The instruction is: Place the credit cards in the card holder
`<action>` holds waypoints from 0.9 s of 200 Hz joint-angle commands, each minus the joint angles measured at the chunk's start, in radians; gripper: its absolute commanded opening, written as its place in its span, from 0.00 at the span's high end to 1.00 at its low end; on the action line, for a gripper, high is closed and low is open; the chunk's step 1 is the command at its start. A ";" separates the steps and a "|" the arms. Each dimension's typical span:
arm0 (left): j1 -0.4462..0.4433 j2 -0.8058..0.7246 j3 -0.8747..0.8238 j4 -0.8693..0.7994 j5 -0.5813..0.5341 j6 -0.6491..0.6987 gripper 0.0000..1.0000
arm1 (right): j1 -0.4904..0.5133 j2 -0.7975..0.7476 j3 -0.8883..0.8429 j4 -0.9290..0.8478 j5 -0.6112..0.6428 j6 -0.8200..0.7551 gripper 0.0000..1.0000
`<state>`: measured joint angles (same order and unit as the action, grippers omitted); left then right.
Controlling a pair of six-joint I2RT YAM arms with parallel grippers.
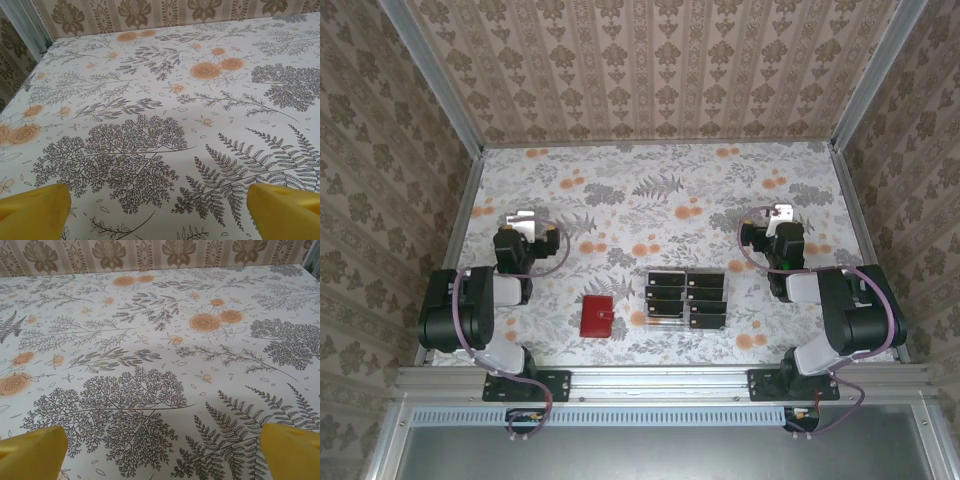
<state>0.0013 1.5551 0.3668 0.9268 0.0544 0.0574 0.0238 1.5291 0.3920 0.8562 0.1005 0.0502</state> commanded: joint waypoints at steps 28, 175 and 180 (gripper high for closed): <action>-0.003 -0.013 0.004 0.003 0.015 0.011 0.00 | -0.002 0.000 0.016 -0.003 -0.013 -0.015 0.00; 0.008 -0.010 0.038 -0.056 0.015 -0.004 0.00 | -0.022 0.000 0.017 -0.005 -0.051 -0.003 0.00; 0.007 -0.009 0.038 -0.056 0.015 -0.004 0.00 | -0.022 0.000 0.015 -0.002 -0.052 -0.004 0.00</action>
<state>0.0074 1.5551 0.3832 0.8776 0.0673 0.0574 0.0093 1.5291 0.3920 0.8562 0.0795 0.0479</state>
